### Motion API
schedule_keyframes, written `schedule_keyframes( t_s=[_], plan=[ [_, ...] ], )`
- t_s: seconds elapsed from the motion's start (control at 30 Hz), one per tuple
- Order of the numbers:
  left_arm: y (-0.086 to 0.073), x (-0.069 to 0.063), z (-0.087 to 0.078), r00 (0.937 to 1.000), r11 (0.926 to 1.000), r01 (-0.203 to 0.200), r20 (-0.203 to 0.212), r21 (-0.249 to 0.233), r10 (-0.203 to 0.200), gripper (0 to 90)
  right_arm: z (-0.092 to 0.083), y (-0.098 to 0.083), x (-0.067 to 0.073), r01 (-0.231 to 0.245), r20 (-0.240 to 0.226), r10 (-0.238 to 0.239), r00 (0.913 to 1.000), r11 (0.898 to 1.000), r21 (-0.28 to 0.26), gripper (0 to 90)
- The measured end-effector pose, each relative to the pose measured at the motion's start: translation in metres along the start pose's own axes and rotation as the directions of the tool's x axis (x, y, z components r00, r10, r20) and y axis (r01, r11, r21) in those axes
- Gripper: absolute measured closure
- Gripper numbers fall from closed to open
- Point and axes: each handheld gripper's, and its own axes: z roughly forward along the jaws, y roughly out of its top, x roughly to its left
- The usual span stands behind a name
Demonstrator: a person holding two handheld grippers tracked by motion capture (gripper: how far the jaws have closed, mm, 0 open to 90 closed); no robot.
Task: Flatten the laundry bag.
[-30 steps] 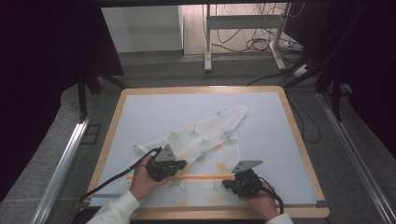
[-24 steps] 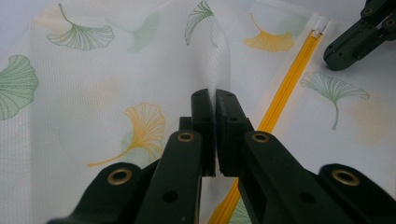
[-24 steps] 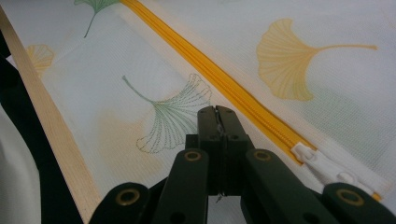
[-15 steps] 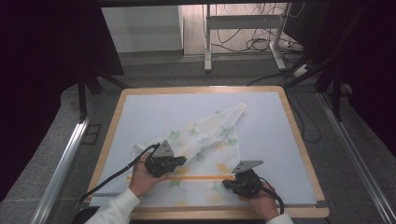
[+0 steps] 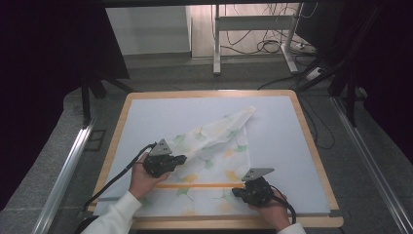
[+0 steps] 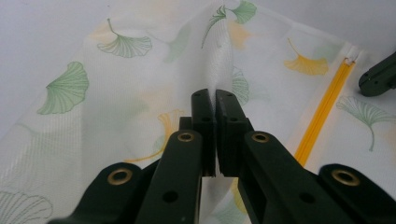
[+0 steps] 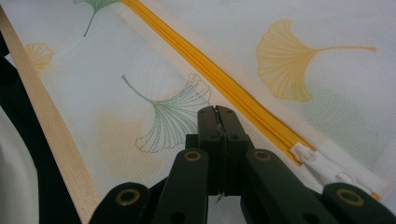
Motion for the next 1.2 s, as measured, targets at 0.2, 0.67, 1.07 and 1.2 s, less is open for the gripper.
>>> schedule_keyframes(
  t_s=[0.2,0.67,1.07,1.2],
  plan=[
    [0.004,0.008,-0.004,0.9996,0.9994,0.022,-0.016,-0.027,-0.023,88.3,0.000,-0.001,-0.001,-0.026,-0.009,0.026,0.9996,1.000,-0.010,89.2],
    [0.013,0.039,-0.017,0.9956,0.9937,0.074,-0.052,-0.085,-0.078,88.4,0.002,0.000,-0.002,-0.013,-0.009,0.013,0.9999,1.000,-0.015,89.3],
    [0.016,0.056,-0.025,0.9938,0.9926,0.074,-0.076,-0.096,-0.082,88.4,0.002,0.000,-0.002,-0.012,-0.005,0.012,0.9999,1.000,-0.017,89.3],
    [0.015,0.059,-0.022,0.9935,0.9935,0.077,-0.078,-0.084,-0.083,88.4,0.002,0.000,0.000,-0.001,0.004,0.001,1.0000,1.000,-0.015,89.3]
  ],
)
